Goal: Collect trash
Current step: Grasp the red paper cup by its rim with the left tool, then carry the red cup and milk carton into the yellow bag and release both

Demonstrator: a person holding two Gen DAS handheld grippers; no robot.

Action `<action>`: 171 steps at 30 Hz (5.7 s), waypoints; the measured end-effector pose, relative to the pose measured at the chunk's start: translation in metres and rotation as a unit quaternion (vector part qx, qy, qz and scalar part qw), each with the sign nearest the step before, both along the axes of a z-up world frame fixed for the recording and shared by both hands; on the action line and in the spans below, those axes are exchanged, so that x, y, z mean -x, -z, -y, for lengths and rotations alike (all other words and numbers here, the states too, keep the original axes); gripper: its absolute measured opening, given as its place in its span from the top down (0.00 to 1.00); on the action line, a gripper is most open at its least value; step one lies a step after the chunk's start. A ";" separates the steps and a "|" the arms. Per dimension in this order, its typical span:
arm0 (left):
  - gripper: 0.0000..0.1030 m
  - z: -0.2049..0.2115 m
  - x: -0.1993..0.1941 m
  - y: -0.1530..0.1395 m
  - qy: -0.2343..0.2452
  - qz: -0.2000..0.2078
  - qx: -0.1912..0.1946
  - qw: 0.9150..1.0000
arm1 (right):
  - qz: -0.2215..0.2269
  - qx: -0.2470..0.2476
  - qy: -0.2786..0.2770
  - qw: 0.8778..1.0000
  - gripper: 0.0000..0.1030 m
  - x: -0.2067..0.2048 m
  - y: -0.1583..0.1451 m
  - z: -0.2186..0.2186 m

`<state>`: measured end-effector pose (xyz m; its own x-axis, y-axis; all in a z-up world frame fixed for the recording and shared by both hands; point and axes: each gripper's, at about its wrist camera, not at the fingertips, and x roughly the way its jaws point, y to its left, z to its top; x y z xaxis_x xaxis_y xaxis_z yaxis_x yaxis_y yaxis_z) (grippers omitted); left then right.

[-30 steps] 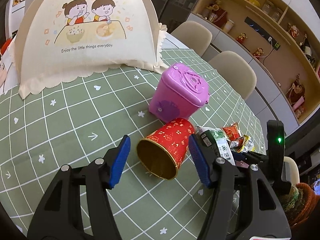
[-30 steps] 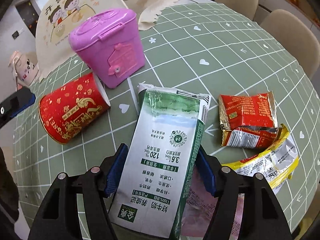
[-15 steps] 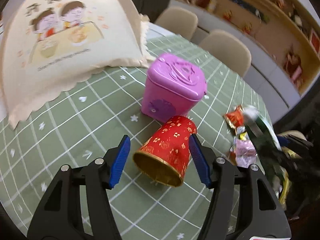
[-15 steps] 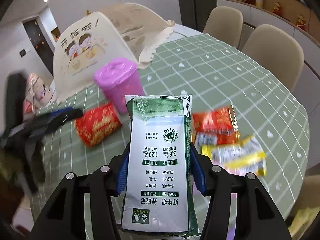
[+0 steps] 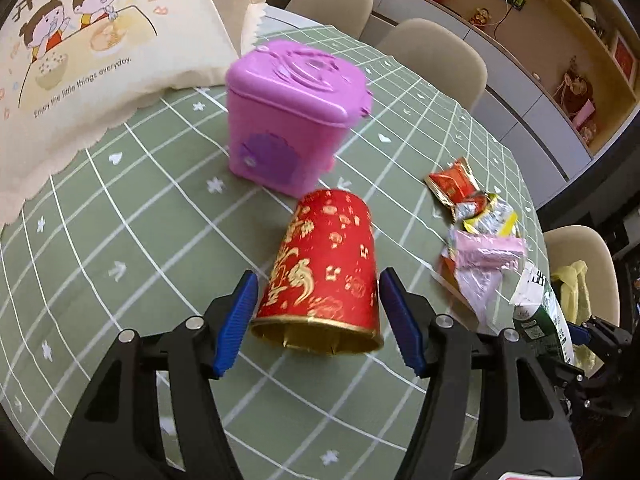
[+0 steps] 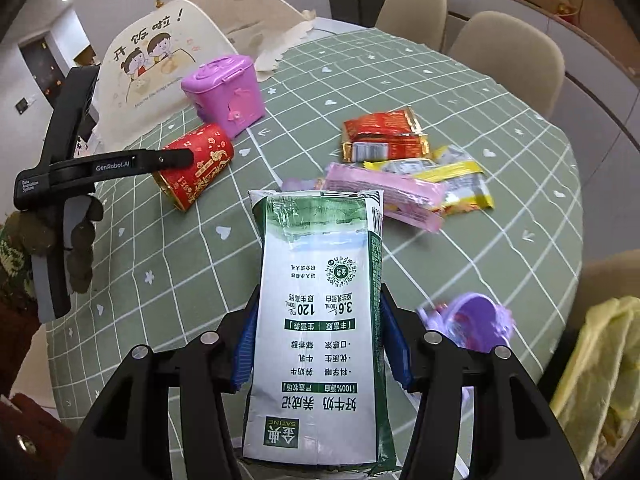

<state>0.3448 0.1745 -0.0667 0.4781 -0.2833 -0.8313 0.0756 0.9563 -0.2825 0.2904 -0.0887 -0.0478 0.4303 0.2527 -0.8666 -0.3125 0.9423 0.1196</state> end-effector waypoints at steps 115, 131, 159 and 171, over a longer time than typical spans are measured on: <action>0.98 0.073 0.139 -0.081 0.010 0.144 -0.085 0.986 | 0.106 -0.015 0.028 0.994 0.50 0.037 -0.060 0.064; 0.97 0.313 0.082 -0.098 0.265 0.124 0.039 0.955 | 0.176 0.040 0.208 0.961 0.50 0.101 -0.114 0.258; 0.62 0.331 0.050 -0.051 0.174 0.048 0.082 0.980 | -0.034 -0.004 0.183 0.983 0.50 0.045 0.045 0.311; 0.51 0.238 0.030 -0.050 0.087 0.038 0.095 0.991 | -0.040 -0.011 0.226 0.973 0.48 0.050 0.042 0.311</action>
